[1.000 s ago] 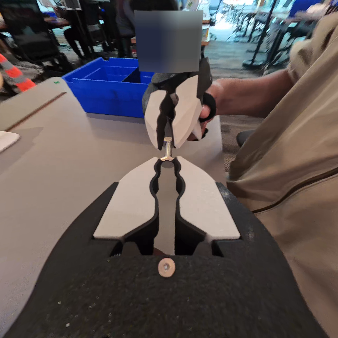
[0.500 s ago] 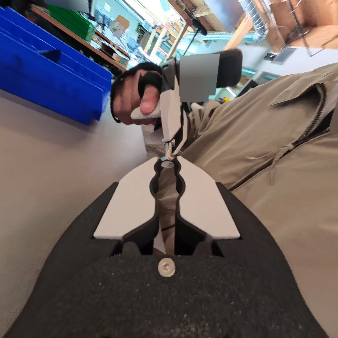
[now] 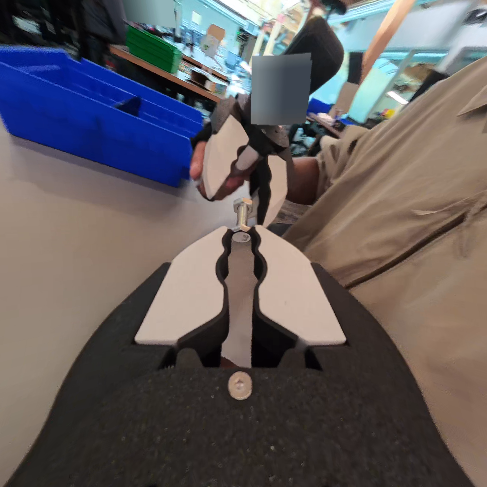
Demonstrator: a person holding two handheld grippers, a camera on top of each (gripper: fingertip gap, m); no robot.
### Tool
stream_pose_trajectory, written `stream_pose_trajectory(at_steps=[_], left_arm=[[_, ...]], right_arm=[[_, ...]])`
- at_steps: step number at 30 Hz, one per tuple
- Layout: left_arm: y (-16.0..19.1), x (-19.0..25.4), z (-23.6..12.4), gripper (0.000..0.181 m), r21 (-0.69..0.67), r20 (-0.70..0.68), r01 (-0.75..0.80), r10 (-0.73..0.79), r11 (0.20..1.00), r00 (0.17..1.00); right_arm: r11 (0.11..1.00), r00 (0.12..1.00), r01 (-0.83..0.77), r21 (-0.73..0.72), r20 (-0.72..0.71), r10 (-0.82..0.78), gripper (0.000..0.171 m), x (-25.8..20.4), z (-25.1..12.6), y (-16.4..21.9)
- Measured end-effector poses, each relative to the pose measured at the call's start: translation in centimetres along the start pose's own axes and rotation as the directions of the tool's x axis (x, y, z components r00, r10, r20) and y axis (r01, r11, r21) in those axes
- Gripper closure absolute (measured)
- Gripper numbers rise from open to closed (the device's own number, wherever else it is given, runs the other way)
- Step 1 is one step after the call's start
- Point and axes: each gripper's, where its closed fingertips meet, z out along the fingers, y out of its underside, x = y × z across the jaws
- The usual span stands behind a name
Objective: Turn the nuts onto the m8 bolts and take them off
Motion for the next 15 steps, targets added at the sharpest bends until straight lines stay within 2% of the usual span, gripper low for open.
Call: stream_pose_trajectory(at_steps=[2, 4, 5, 6, 7, 8, 9, 12, 15], left_arm=[[-0.1, -1.0, -0.4, 0.167, -0.033, 0.126, -0.111, 0.115, 0.993, 0.985], [-0.1, -2.0, -0.8, 0.167, -0.109, 0.27, -0.253, 0.274, 0.961, 0.923], [-0.2, -2.2, -0.8, 0.167, -0.147, 0.313, -0.312, 0.343, 0.939, 0.886], [-0.2, -2.3, -0.9, 0.167, -0.189, 0.35, -0.367, 0.412, 0.911, 0.841], [0.0, -2.3, -0.8, 0.167, -0.225, 0.365, -0.403, 0.46, 0.887, 0.809], [0.1, -2.4, -0.7, 0.167, -0.258, 0.38, -0.432, 0.502, 0.864, 0.777], [0.2, -2.3, -0.6, 0.167, -0.285, 0.39, -0.46, 0.54, 0.841, 0.746], [0.4, -2.1, -0.5, 0.167, -0.338, 0.404, -0.516, 0.616, 0.787, 0.676], [0.8, -2.1, -0.5, 0.167, -0.377, 0.404, -0.532, 0.652, 0.758, 0.642]], right_arm=[[0.984, 0.984, -0.177, 0.008, 0.004, 0.177, 0.125, 0.8, -0.1, 0.7], [0.906, 0.907, -0.42, 0.054, 0.058, 0.417, 0.122, 1.1, 0.0, 0.8], [0.832, 0.833, -0.552, 0.06, 0.082, 0.547, 0.126, 1.5, 0.3, 1.0], [0.743, 0.744, -0.666, 0.072, 0.147, 0.652, 0.119, 1.4, 0.5, 0.8], [0.644, 0.648, -0.759, 0.094, 0.204, 0.734, 0.122, 1.7, 0.6, 0.5], [0.561, 0.568, -0.821, 0.102, 0.233, 0.789, 0.127, 2.0, 0.8, 0.5], [0.516, 0.523, -0.85, 0.104, 0.272, 0.808, 0.128, 1.9, 0.9, 0.3], [0.451, 0.451, -0.889, 0.074, 0.311, 0.837, 0.135, 1.3, 1.4, 0.2], [0.39, 0.385, -0.919, 0.057, 0.344, 0.857, 0.146, 1.0, 1.7, 0.0]])
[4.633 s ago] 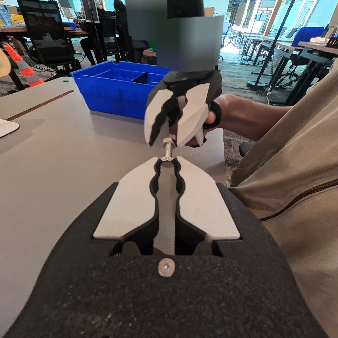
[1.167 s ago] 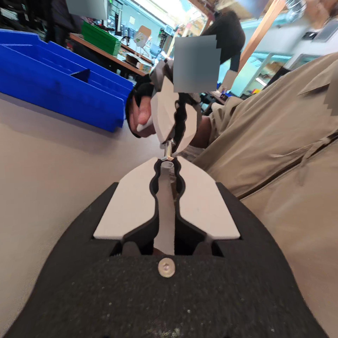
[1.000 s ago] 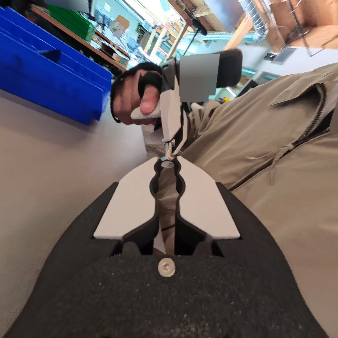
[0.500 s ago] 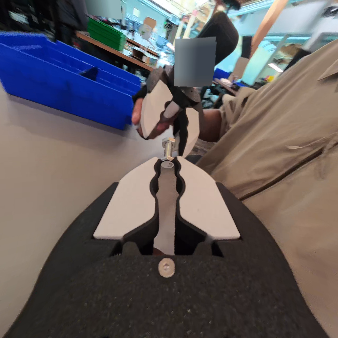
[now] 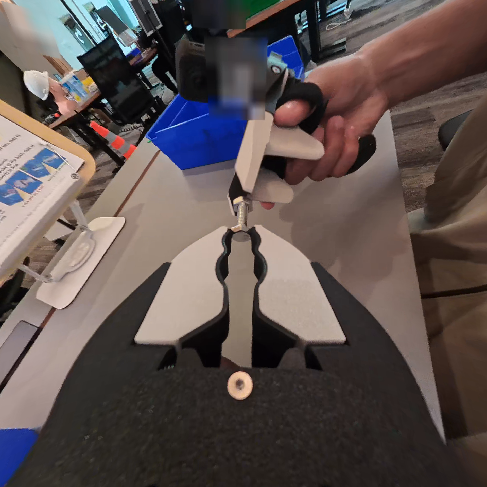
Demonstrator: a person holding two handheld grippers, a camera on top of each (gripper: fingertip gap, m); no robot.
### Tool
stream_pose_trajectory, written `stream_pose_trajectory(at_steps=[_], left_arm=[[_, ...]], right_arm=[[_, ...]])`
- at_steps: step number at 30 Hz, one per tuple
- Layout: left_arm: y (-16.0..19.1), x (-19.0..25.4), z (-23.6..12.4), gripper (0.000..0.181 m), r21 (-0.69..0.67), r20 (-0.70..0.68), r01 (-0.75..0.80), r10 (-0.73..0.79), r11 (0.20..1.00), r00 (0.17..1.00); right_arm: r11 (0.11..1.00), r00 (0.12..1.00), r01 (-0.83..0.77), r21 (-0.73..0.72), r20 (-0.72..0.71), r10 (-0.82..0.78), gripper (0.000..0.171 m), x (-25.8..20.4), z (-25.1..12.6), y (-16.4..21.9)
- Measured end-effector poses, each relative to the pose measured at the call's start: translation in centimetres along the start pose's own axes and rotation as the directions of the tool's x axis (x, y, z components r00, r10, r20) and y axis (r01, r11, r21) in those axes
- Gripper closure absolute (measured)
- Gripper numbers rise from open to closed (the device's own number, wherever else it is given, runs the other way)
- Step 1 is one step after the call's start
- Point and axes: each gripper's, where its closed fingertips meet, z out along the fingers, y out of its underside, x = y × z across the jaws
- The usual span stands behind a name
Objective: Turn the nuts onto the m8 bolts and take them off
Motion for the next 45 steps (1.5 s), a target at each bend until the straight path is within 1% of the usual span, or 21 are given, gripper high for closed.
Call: stream_pose_trajectory(at_steps=[1, 2, 5, 8, 11, 15, 18, 20, 24, 27, 28, 29, 31, 32, 35, 36, 38, 40, 42, 43, 45], left_arm=[[0.1, 0.2, 0.0, 0.167, -0.003, -0.008, -0.007, 0.007, 1.0, 1.0], [-0.1, 0.3, -0.1, 0.167, 0.004, -0.017, 0.001, -0.001, 1.0, 1.0], [-0.1, 0.4, -0.2, 0.167, 0.013, -0.035, 0.044, -0.043, 0.999, 0.998], [-0.5, 0.6, -0.3, 0.167, 0.051, -0.102, 0.165, -0.16, 0.985, 0.982], [-0.8, 0.9, -0.6, 0.167, 0.07, -0.205, 0.309, -0.289, 0.949, 0.935], [-1.6, 1.4, -1.2, 0.167, 0.078, -0.379, 0.503, -0.441, 0.861, 0.814], [-2.1, 1.7, -1.5, 0.167, 0.063, -0.481, 0.604, -0.506, 0.794, 0.716], [-2.5, 1.8, -1.9, 0.167, 0.051, -0.547, 0.663, -0.534, 0.747, 0.644], [-2.7, 2.3, -2.2, 0.167, -0.036, -0.662, 0.752, -0.579, 0.659, 0.476], [-2.8, 2.6, -2.2, 0.167, -0.108, -0.715, 0.792, -0.6, 0.601, 0.359], [-2.8, 2.8, -2.2, 0.167, -0.143, -0.732, 0.806, -0.609, 0.574, 0.304], [-2.9, 2.8, -2.2, 0.168, -0.166, -0.746, 0.818, -0.612, 0.551, 0.261], [-2.7, 2.8, -2.0, 0.168, -0.178, -0.752, 0.824, -0.614, 0.537, 0.238], [-2.3, 2.8, -1.6, 0.167, -0.171, -0.736, 0.814, -0.621, 0.555, 0.269], [-2.0, 2.6, -1.0, 0.167, -0.118, -0.694, 0.782, -0.614, 0.612, 0.376], [-1.9, 2.5, -0.7, 0.167, -0.1, -0.671, 0.768, -0.613, 0.633, 0.417], [-1.9, 2.2, -0.7, 0.167, -0.073, -0.659, 0.758, -0.602, 0.648, 0.451], [-2.4, 1.3, -1.0, 0.167, -0.029, -0.657, 0.777, -0.598, 0.628, 0.459], [-1.8, 0.7, -0.6, 0.167, -0.003, -0.597, 0.745, -0.598, 0.667, 0.534], [-1.5, 0.6, -0.5, 0.167, 0.011, -0.557, 0.708, -0.584, 0.706, 0.591], [-1.0, 0.2, -0.1, 0.167, 0.047, -0.443, 0.602, -0.524, 0.797, 0.728]], right_arm=[[1.0, 1.0, -0.001, 0.004, -0.005, 0.001, 0.15, 0.2, 0.0, 0.0], [1.0, 1.0, 0.007, -0.003, -0.012, -0.007, 0.157, 0.3, 0.0, 0.0], [0.997, 0.997, 0.072, -0.02, -0.035, -0.072, 0.158, 0.3, 0.0, 0.0], [0.974, 0.973, 0.221, -0.057, -0.057, -0.224, 0.159, -0.2, 0.0, 0.0], [0.891, 0.89, 0.435, -0.131, -0.091, -0.448, 0.159, -0.7, 0.1, 0.1], [0.709, 0.712, 0.674, -0.206, -0.076, -0.698, 0.159, -1.8, 0.1, 0.3], [0.536, 0.54, 0.806, -0.252, -0.058, -0.84, 0.159, -2.5, 0.1, 0.3], [0.399, 0.402, 0.877, -0.268, -0.043, -0.914, 0.159, -3.1, 0.1, 0.3], [0.179, 0.187, 0.93, -0.322, -0.005, -0.982, 0.159, -3.6, 0.1, 0.6], [0.004, 0.012, 0.938, -0.346, 0.021, -1.0, 0.16, -3.7, 0.0, 0.9], [-0.058, -0.051, 0.935, -0.35, 0.03, -0.998, 0.16, -3.7, 0.0, 1.0], [-0.101, -0.094, 0.931, -0.352, 0.036, -0.995, 0.16, -3.8, 0.0, 1.1], [-0.145, -0.14, 0.921, -0.361, 0.039, -0.989, 0.16, -3.5, -0.1, 1.2], [-0.118, -0.112, 0.919, -0.375, 0.036, -0.993, 0.16, -3.1, -0.3, 1.2], [0.096, 0.094, 0.934, -0.344, -0.023, -0.995, 0.159, -2.5, -0.7, 1.0], [0.147, 0.142, 0.928, -0.341, -0.041, -0.989, 0.158, -2.1, -0.8, 0.9], [0.231, 0.222, 0.913, -0.336, -0.067, -0.973, 0.148, -1.6, -1.1, 0.8], [0.337, 0.33, 0.886, -0.318, -0.078, -0.941, 0.137, -1.3, -1.4, 0.9], [0.441, 0.43, 0.855, -0.273, -0.103, -0.897, 0.132, -1.2, -1.7, 0.7], [0.524, 0.511, 0.814, -0.25, -0.118, -0.851, 0.129, -0.9, -1.8, 0.6], [0.735, 0.727, 0.647, -0.202, -0.124, -0.675, 0.124, -0.4, -1.6, 0.7]])
